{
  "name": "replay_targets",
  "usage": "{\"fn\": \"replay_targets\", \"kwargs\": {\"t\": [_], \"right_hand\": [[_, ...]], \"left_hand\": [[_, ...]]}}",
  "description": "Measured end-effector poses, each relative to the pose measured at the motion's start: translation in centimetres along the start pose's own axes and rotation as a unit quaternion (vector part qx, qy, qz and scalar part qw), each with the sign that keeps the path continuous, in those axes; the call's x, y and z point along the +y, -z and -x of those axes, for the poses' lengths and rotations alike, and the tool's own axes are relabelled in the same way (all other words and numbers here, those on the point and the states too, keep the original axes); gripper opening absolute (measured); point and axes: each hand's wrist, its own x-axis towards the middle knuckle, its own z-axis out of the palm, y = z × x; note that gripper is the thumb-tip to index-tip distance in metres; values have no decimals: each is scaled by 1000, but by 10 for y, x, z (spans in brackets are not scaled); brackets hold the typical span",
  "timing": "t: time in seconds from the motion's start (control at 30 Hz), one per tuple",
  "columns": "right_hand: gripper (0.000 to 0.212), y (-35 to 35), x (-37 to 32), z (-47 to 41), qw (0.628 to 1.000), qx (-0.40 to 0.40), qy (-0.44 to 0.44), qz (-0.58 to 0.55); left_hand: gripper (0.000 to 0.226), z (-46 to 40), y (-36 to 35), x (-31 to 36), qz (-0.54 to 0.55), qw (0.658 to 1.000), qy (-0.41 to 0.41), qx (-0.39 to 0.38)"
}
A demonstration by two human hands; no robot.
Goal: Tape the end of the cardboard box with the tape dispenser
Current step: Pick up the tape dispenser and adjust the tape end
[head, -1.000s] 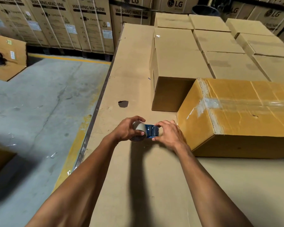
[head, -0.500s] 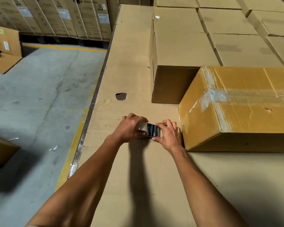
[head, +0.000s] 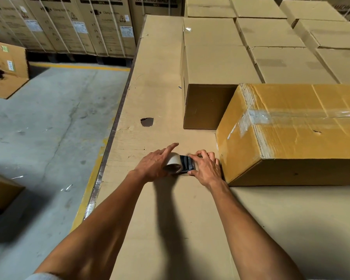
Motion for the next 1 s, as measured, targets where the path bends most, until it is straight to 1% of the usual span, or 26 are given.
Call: {"fn": "replay_targets", "kwargs": {"t": [0.07,0.23,0.33,0.43,0.5,0.57,0.6,0.67,0.73,0.8,0.9,1.0], "right_hand": [[73,1,1,-2,1000,-4,3,1],[72,-1,1,-2,1000,-6,6,17],[76,1,-2,-5,999,-20,8,31],[97,7,-8,-10,998,-44,30,16],[103,10,-14,-13,998,-48,49,-11],[97,14,-20,-16,995,-51,68,-42],[91,16,-23,-17,994,-53,77,-53],[79,20,-29,-18,993,-53,90,-58],[71,23,-34,-18,993,-53,93,-59],[67,26,-36,-19,992,-58,93,-55],[66,30,-38,-19,992,-70,94,-35],[66,33,-38,-18,993,-71,95,-15]], "left_hand": [[101,-2,2,3,4,1000,-10,8],[96,-11,3,0,28,999,-20,7],[102,-15,2,-5,36,999,-15,10],[109,-13,4,-3,23,1000,-9,11],[119,-9,4,-4,28,999,-8,17],[127,-4,3,-9,58,998,-11,24],[125,-1,3,-11,81,996,-12,30],[113,5,7,-14,121,992,1,38],[96,8,12,-14,135,990,16,36],[89,10,14,-14,137,990,27,31],[92,11,13,-14,153,987,38,27],[98,11,14,-10,145,988,46,26]]}}
